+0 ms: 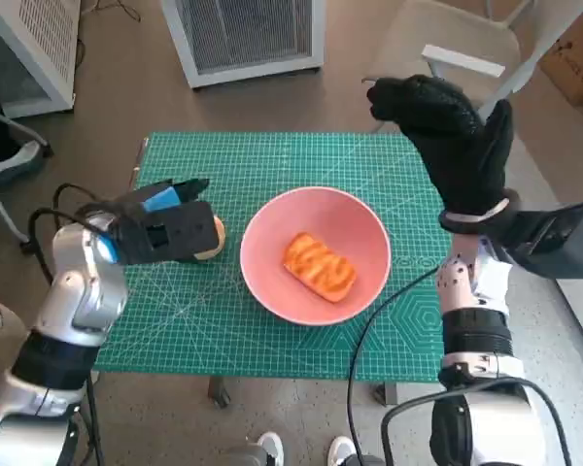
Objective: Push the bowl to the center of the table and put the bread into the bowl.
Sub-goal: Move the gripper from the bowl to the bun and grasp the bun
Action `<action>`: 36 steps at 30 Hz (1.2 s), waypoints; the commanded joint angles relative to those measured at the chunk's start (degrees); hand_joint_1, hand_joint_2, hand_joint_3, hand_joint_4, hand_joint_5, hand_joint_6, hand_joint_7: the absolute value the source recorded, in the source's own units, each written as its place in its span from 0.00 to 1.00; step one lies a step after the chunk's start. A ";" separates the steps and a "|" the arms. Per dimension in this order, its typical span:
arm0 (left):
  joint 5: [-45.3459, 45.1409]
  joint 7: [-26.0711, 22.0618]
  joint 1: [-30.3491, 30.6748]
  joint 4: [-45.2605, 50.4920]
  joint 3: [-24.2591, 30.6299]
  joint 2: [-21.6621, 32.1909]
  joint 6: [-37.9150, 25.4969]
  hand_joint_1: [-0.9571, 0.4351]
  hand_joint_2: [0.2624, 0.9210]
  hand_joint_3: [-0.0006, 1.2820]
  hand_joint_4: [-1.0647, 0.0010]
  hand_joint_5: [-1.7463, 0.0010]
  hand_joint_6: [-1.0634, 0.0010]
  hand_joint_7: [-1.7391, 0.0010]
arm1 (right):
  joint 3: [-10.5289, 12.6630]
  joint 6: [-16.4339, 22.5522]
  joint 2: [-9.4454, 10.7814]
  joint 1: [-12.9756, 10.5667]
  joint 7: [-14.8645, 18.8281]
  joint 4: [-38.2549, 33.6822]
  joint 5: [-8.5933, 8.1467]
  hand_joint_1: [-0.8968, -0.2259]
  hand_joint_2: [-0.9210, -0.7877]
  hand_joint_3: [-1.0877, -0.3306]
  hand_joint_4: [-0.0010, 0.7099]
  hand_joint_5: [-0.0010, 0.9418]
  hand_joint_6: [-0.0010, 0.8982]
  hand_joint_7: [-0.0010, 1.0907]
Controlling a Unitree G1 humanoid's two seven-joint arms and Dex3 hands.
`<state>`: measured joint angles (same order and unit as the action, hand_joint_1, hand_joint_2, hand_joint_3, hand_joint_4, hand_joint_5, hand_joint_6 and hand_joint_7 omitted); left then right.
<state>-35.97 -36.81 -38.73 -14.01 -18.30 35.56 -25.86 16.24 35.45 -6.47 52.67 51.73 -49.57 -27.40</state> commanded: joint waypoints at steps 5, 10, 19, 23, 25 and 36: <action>-0.87 2.48 -2.05 -5.03 -2.08 -1.40 1.27 0.46 0.74 0.00 1.00 1.00 0.83 0.99 | 0.14 -0.23 -0.16 -1.04 0.17 -0.34 0.23 0.40 0.00 0.53 0.33 0.00 0.02 0.55; -0.80 3.55 -2.43 -6.93 -2.61 -1.97 1.85 0.45 0.74 0.00 1.00 1.00 0.82 0.99 | 0.09 -0.16 -0.11 -1.08 0.06 -0.27 0.34 0.40 0.00 0.53 0.33 0.00 0.02 0.55; -0.85 5.58 -3.35 -11.56 -3.85 -3.95 2.76 0.46 0.73 0.00 1.00 1.00 0.82 0.99 | 0.07 -0.21 0.02 -1.08 -0.01 -0.12 0.29 0.39 0.00 0.53 0.33 0.00 0.01 0.55; -0.75 6.36 -3.90 -13.34 -4.36 -4.53 3.17 0.47 0.73 0.00 1.00 1.00 0.82 0.99 | 0.06 -0.29 0.05 -1.14 0.05 0.05 0.22 0.40 0.00 0.53 0.33 0.00 0.01 0.55; -0.84 6.95 -4.43 -14.89 -4.72 -5.19 3.40 0.47 0.73 0.00 1.00 1.00 0.82 0.99 | 0.04 -0.27 0.03 -1.18 0.04 0.10 0.25 0.40 0.00 0.53 0.33 0.00 0.01 0.55; -0.88 10.76 -6.90 -22.25 -6.12 -7.76 5.36 0.50 0.73 0.00 0.96 0.99 0.79 0.99 | 0.06 -0.23 -0.07 -1.41 0.05 0.33 0.25 0.41 0.00 0.54 0.33 0.00 0.01 0.55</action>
<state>-36.27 -27.19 -43.92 -34.80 -24.08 28.32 -21.29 16.23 35.51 -6.44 52.64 51.71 -49.21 -27.37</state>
